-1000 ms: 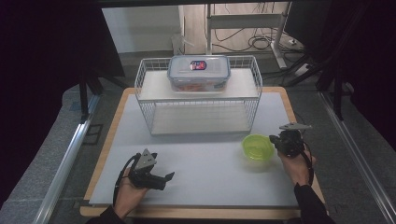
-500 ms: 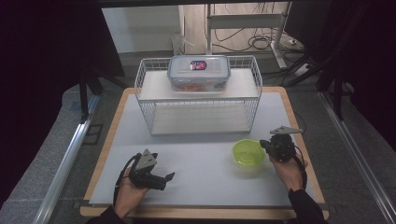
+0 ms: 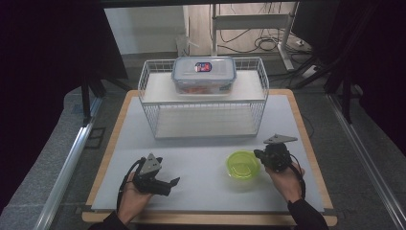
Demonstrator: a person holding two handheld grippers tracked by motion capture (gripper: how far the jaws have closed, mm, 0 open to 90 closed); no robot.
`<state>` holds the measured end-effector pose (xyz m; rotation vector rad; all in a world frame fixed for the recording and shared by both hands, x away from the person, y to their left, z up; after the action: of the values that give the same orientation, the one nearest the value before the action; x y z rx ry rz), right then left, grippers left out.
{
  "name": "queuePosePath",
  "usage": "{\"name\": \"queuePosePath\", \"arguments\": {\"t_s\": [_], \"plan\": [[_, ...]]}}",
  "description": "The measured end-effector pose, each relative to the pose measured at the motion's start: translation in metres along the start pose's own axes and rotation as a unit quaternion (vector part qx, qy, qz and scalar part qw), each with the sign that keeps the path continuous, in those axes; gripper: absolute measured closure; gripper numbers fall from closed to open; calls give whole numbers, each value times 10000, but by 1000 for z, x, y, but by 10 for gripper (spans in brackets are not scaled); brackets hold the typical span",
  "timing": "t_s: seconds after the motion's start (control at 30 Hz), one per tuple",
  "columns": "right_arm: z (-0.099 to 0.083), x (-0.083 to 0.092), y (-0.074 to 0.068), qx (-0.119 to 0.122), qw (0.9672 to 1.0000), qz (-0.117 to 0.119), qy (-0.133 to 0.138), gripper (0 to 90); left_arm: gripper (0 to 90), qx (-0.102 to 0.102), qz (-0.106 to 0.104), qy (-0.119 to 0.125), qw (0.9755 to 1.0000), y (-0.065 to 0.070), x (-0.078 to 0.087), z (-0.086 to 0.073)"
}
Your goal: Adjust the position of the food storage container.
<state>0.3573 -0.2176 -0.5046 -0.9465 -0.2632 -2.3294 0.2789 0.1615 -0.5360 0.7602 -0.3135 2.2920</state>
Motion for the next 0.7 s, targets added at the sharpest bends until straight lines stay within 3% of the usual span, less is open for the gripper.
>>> {"name": "queuePosePath", "arguments": {"t_s": [0.13, 0.23, 0.37, 0.7], "plan": [[-2, 2, 0, 25, 10000, 29, -55, 900, 38, -6, -2, 7, 10000, 0, 0, 0], [-7, 6, 7, 27, 9998, -134, -139, 900, 38, -3, -7, 16, 10000, 0, 1, 0], [-16, 10, 15, -129, 9996, -28, -235, 900, 39, -13, -12, 7, 10000, 0, 1, 0], [-21, 1, -3, 71, 9983, 302, -495, 900, 40, -28, -11, -19, 10000, 0, 0, 0]]}}
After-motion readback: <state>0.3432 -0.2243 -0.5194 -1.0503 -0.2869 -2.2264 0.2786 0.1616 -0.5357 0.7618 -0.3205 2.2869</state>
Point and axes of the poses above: each handheld gripper's, and its own axes: x roughly backward along the jaws, z roughly out of its top, y roughly to its right, the point moved 3 cm from there along -x, roughly forward along the jaws, and after that the axes turned 1 degree about z, right-handed, at the moved point
